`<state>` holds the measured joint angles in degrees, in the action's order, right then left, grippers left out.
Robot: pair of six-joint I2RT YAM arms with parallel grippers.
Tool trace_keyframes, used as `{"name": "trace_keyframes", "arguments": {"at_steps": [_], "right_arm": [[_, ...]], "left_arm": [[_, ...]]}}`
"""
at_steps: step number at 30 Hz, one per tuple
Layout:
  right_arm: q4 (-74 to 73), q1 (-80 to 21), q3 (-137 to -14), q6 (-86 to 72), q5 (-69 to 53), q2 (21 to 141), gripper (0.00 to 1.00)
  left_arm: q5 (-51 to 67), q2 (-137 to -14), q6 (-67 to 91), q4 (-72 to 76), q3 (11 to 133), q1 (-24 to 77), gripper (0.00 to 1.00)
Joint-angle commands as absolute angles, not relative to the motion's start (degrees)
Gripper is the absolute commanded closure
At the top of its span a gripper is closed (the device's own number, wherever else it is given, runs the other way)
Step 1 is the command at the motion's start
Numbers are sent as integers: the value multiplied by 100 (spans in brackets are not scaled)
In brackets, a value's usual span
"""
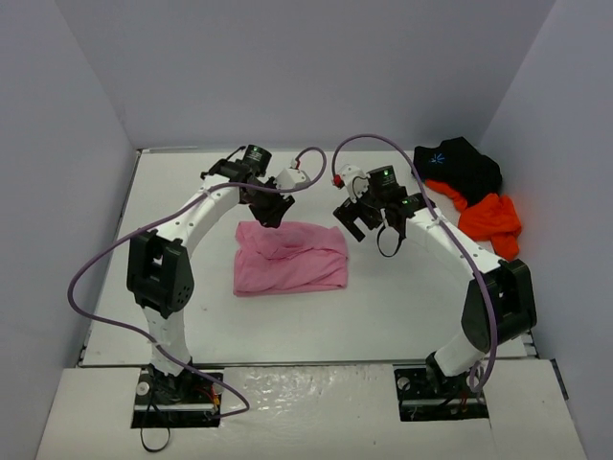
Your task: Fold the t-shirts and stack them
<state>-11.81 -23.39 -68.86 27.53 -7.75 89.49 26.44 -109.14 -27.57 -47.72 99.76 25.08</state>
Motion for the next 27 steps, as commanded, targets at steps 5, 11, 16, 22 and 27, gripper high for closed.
{"name": "trace_keyframes", "arguments": {"at_steps": [5, 11, 16, 22, 27], "right_arm": [[-1062, -2610, -6968, 2786, -545, 9119, 1], [-1063, -2663, -6985, 2832, -419, 9202, 0], [-1006, -2600, -6935, 2900, -149, 9193, 0], [-967, -2262, -7031, 2900, -141, 9132, 0], [-954, -2250, -7005, 2870, -136, 9202, 0]], "left_arm": [[2642, -10815, -2679, -4767, 10371, 2566, 70], [2657, -10930, -2899, -4981, 10237, 2556, 66], [2783, -10722, -3355, -5021, 9688, 2518, 65], [2934, -10540, -3775, -5315, 9243, 2470, 65], [3137, -10407, -3749, -5291, 9123, 2474, 64]]}}
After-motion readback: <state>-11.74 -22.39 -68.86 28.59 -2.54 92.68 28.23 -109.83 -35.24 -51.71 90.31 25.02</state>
